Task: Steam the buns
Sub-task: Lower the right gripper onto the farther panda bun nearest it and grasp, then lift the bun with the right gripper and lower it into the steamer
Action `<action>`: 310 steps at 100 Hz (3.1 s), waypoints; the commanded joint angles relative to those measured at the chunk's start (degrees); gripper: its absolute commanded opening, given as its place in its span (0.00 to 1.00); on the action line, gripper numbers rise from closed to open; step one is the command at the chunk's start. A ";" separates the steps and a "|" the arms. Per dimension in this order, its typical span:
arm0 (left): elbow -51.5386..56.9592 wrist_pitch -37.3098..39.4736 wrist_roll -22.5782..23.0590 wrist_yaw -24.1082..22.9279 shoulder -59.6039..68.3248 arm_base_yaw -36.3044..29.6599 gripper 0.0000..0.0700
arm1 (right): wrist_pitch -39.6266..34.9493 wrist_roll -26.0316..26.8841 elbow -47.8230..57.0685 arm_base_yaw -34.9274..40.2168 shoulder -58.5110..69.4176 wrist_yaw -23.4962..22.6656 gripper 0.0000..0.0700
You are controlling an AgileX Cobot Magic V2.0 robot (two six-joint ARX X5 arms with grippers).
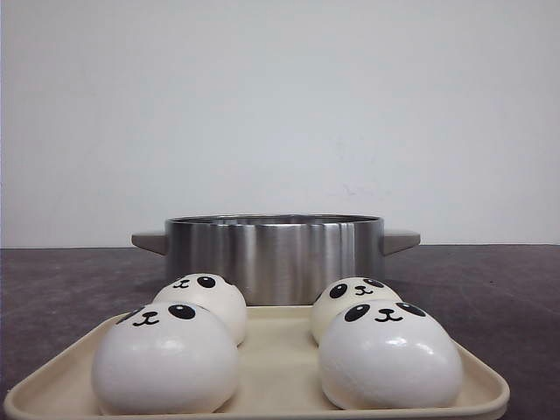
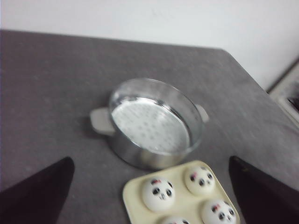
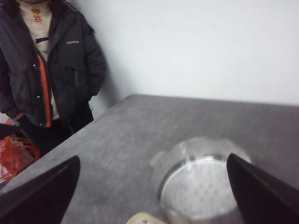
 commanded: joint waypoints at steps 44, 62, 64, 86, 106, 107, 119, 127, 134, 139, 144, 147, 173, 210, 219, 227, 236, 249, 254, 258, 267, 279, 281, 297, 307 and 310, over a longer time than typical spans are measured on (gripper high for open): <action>0.68 0.37 0.70 -1.70 -0.90 -4.37 0.96 | -11.13 5.44 0.90 33.07 20.26 29.07 0.91; 0.68 -0.11 0.70 -1.84 -0.96 -5.70 0.96 | -10.80 12.61 1.51 41.75 32.54 32.94 0.91; 0.68 -0.13 0.68 -1.84 -0.96 -5.88 0.96 | -10.82 13.16 1.64 42.03 34.03 32.70 0.91; 0.68 -0.09 0.70 -1.92 -1.07 -7.28 0.96 | -10.88 15.06 3.30 42.49 48.81 32.85 0.90; 0.68 -0.07 0.72 -3.17 -1.07 -8.70 0.96 | -9.92 15.34 3.74 41.03 56.33 33.51 0.88; 0.68 -0.07 0.72 -3.21 -1.07 -8.79 0.96 | -9.92 15.41 3.74 40.94 56.59 33.55 0.88; 0.68 0.02 0.74 -3.37 -1.07 -9.38 0.96 | -9.92 15.41 3.74 39.89 58.64 36.09 0.88; 0.68 0.00 0.74 -3.37 -1.07 -9.79 0.96 | -9.70 15.41 3.74 39.54 58.93 38.03 0.86; 0.68 -0.04 0.74 -3.37 -1.07 -10.19 0.96 | -9.05 15.39 3.74 39.12 58.93 38.16 0.78; 0.68 -0.02 0.74 -3.37 -1.07 -10.43 0.96 | -8.33 15.39 3.74 38.84 58.93 38.12 0.72; 0.68 -0.04 0.74 -3.37 -1.07 -10.67 0.96 | -7.65 15.37 3.74 38.71 58.93 37.92 0.69; 0.68 -0.02 0.74 -3.37 -1.07 -10.75 0.96 | -7.19 15.34 3.74 38.71 58.99 37.92 0.69; 0.68 0.02 0.79 -4.28 -1.07 -11.72 0.96 | -5.84 14.82 3.74 38.73 62.12 37.42 0.69; 0.68 -0.79 0.76 -4.61 -1.07 -11.91 0.96 | -6.60 14.60 3.74 38.86 63.30 37.57 0.00; 0.68 -1.03 0.76 -4.61 -1.07 -11.91 0.96 | -6.29 14.08 3.89 38.88 63.25 37.05 0.00; 0.68 -1.22 0.76 -4.61 -1.07 -11.91 0.96 | -6.56 13.75 4.98 38.99 62.14 32.63 0.00; 0.68 -1.36 0.76 -4.61 -1.07 -11.91 0.96 | -6.34 13.70 6.97 40.02 58.97 29.55 0.00; 0.68 -1.18 0.76 -4.66 -1.07 -11.89 0.96 | -7.23 13.84 12.68 42.49 54.21 24.41 0.00; 0.68 -1.16 0.76 -4.85 -1.07 -11.89 0.96 | -8.07 13.90 15.87 43.41 52.74 22.40 0.00; 0.68 -1.14 0.76 -5.05 -1.07 -11.89 0.96 | -8.70 13.77 18.88 44.24 51.87 22.23 0.00; 0.68 -0.87 0.74 -5.62 -1.07 -11.89 0.96 | -9.62 11.80 26.05 45.46 51.12 25.49 0.00; 0.68 -0.28 0.72 -5.90 -1.07 -11.89 0.96 | -10.84 6.82 34.67 44.78 51.63 36.33 0.00; 0.68 -0.17 0.70 -5.90 -1.05 -11.89 0.96 | -10.82 5.99 35.74 44.39 51.95 37.97 0.00; 0.68 0.46 0.72 -5.92 -1.05 -11.89 0.96 | -11.34 3.50 39.91 37.75 55.01 40.24 0.00; 0.68 0.46 0.72 -5.97 -1.05 -11.89 0.96 | -12.94 3.04 39.91 33.11 57.40 40.09 0.00; 0.68 0.48 0.72 -5.97 -1.05 -11.89 0.96 | -13.20 2.51 39.91 31.95 58.16 39.87 0.00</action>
